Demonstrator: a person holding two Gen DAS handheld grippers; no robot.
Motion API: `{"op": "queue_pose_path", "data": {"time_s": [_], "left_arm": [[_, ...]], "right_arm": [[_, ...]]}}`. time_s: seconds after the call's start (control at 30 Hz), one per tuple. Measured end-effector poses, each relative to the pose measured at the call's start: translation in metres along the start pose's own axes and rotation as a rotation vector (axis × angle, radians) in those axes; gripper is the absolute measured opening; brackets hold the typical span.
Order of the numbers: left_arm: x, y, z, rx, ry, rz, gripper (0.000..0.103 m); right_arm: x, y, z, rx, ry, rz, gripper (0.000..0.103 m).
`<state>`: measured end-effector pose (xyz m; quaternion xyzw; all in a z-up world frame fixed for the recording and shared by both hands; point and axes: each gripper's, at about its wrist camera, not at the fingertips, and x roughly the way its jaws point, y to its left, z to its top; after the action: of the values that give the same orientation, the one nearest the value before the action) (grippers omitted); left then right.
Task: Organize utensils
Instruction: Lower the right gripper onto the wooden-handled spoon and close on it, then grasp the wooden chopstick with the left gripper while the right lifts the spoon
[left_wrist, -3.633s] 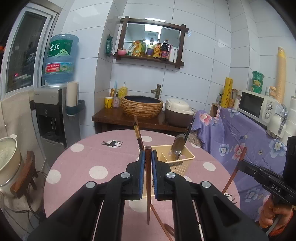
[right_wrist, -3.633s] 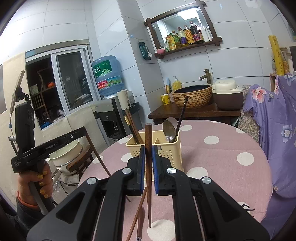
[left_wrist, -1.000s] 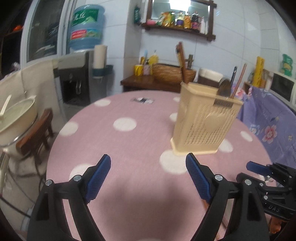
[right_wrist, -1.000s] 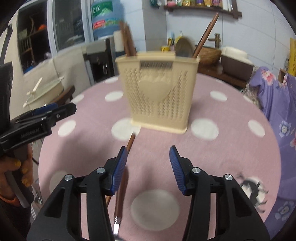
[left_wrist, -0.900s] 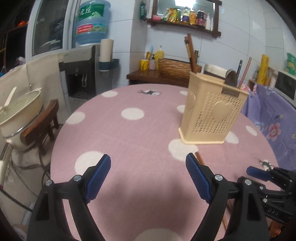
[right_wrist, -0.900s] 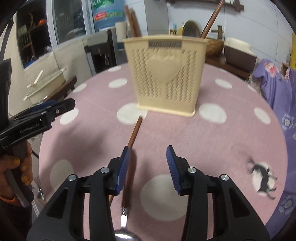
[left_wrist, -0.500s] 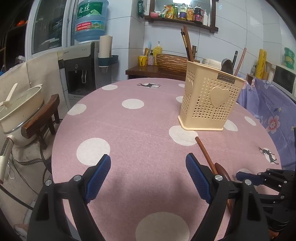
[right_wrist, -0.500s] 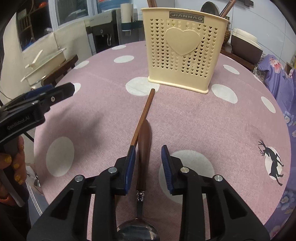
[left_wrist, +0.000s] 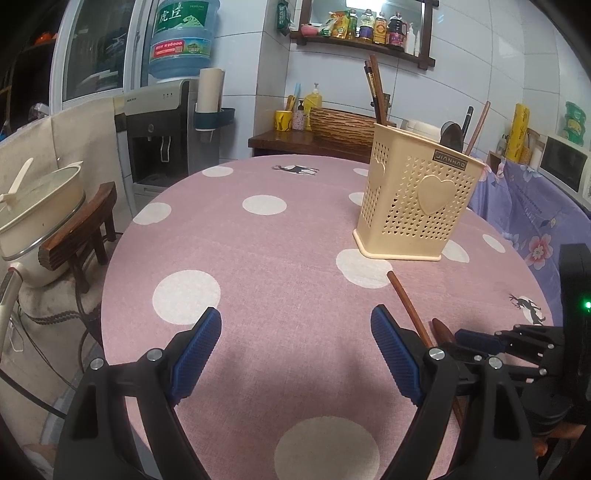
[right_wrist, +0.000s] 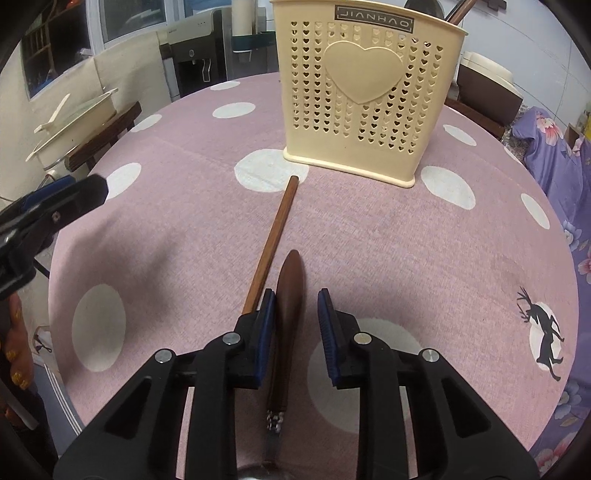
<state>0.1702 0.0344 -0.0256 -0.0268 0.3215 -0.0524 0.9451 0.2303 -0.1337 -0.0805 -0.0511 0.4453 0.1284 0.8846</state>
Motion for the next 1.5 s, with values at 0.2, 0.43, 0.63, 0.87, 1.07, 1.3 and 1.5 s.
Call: {"op": "queue_pose_path", "data": {"time_s": [0.2,0.43,0.63,0.87,1.07,1.3,1.5], "left_arm": [[0.001,0.001,-0.001,-0.005,0.008,0.003,0.082],[0.006,-0.009,-0.003,0.021,0.027,-0.01,0.082],[0.018,-0.02,-0.003,0.02,0.08,-0.088,0.079],[0.045,-0.06,0.003,0.084,0.181,-0.201,0.059],[0.076,-0.093,0.008,0.144,0.258,-0.19,0.041],[0.097,-0.105,0.016,0.142,0.294,-0.117,0.031],[0.106,-0.115,0.021,0.173,0.29,-0.05,0.021]], "right_arm": [[0.003,0.008,0.004,-0.016,-0.002,-0.006,0.017],[0.0,-0.003,0.002,0.032,-0.027,0.062,0.016],[-0.024,-0.025,-0.004,0.106,-0.116,0.12,0.016],[-0.069,-0.056,-0.011,0.197,-0.252,0.129,0.016],[-0.084,-0.066,-0.018,0.219,-0.299,0.139,0.016],[-0.094,-0.073,-0.026,0.226,-0.332,0.158,0.016],[-0.095,-0.079,-0.03,0.241,-0.334,0.173,0.016]]}}
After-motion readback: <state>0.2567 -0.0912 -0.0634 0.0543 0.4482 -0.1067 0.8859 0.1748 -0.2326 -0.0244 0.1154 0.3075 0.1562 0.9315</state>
